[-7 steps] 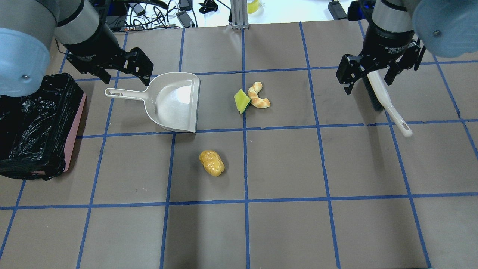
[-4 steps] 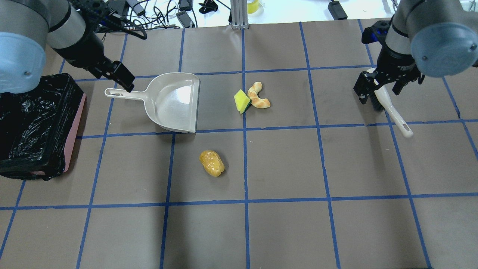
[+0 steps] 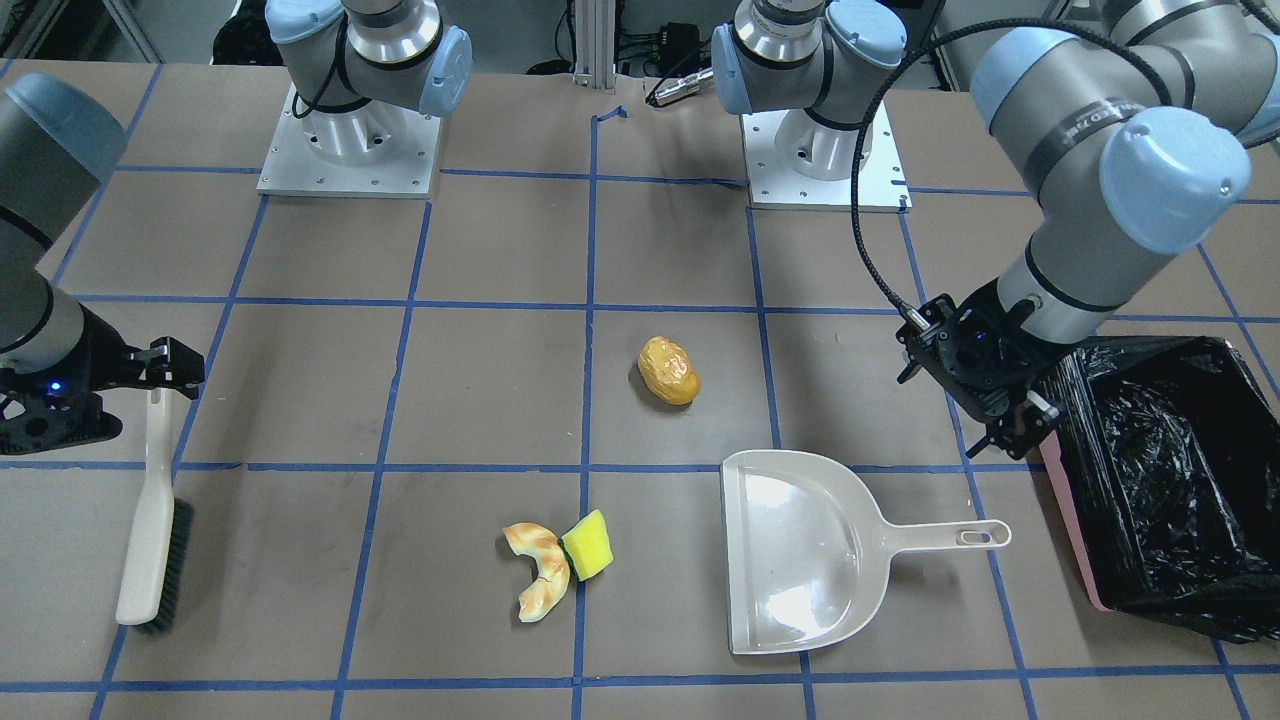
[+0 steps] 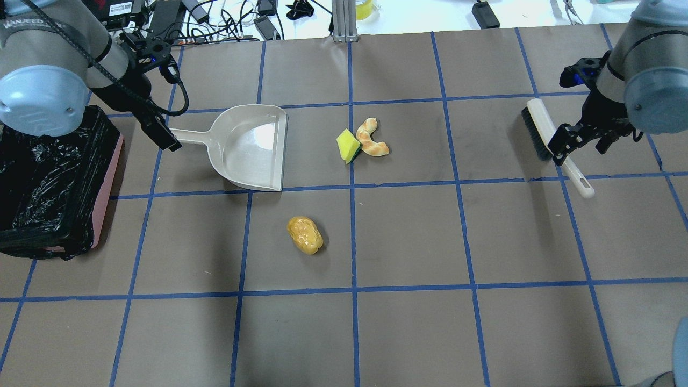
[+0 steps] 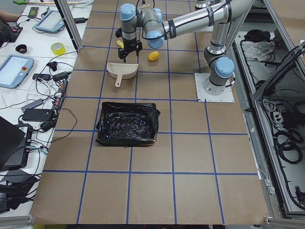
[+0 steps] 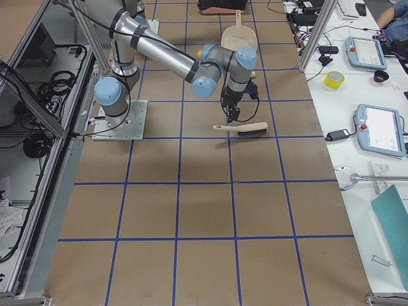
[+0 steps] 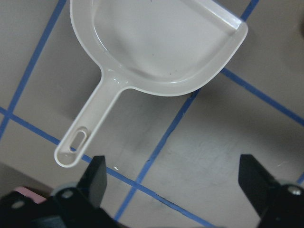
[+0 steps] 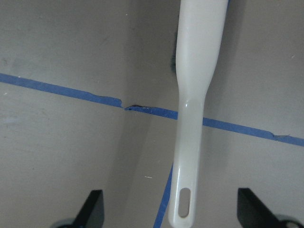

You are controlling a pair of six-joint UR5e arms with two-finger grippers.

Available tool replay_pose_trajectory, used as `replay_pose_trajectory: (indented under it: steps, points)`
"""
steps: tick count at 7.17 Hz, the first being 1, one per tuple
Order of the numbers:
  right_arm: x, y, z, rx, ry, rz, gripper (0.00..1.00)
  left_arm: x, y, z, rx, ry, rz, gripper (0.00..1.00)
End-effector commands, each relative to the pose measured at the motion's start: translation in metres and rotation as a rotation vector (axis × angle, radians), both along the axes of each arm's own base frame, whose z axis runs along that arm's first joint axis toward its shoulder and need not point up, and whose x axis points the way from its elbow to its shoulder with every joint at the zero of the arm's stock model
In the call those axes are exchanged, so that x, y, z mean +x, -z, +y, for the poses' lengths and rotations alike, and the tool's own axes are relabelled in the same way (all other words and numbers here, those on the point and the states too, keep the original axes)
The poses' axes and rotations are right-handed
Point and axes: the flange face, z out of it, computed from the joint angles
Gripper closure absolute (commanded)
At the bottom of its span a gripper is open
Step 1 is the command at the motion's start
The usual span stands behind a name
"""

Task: Sweep and dump trash into bin
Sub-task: 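Grasp the dustpan handle with the left gripper while the right gripper grasps the brush handle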

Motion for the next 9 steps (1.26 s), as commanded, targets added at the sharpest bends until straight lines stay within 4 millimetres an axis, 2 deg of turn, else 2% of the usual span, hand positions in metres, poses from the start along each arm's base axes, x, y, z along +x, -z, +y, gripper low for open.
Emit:
replay_pose_trajectory:
  steps: [1, 2, 3, 4, 5, 6, 7, 8, 9]
  points:
    - [-0.01, 0.027, -0.005, 0.032, -0.003, 0.003, 0.07, 0.009, 0.039, -0.038, -0.033, 0.32, -0.024, 0.02]
    - [-0.017, 0.04, 0.004, 0.062, 0.007, 0.019, 0.14, 0.013, 0.053, -0.055, -0.049, 0.338, -0.023, 0.06]
    - [-0.026, 0.053, 0.013, 0.055, 0.008, 0.022, 0.18, 0.013, 0.077, -0.064, -0.028, 0.392, -0.001, 0.04]
    - [-0.031, 0.064, 0.02, 0.052, 0.022, 0.013, 0.18, 0.024, 0.087, -0.066, -0.015, 0.377, 0.008, 0.0]
    - [-0.031, 0.066, 0.022, 0.053, 0.025, 0.008, 0.2, 0.055, 0.092, -0.069, -0.03, 0.335, 0.06, 0.0]
    - [-0.031, 0.066, 0.022, 0.051, 0.023, 0.008, 0.36, 0.055, 0.107, -0.072, -0.031, 0.37, 0.104, 0.0]
    - [-0.031, 0.064, 0.021, 0.049, 0.022, 0.009, 0.66, 0.055, 0.113, -0.074, -0.022, 0.367, 0.109, 0.0]
    - [-0.031, 0.062, 0.022, 0.047, 0.023, 0.008, 0.83, 0.056, 0.124, -0.075, -0.005, 0.358, 0.114, 0.0]
    - [-0.031, 0.061, 0.021, 0.043, 0.027, 0.008, 0.89, 0.056, 0.134, -0.076, 0.011, 0.354, 0.121, 0.0]
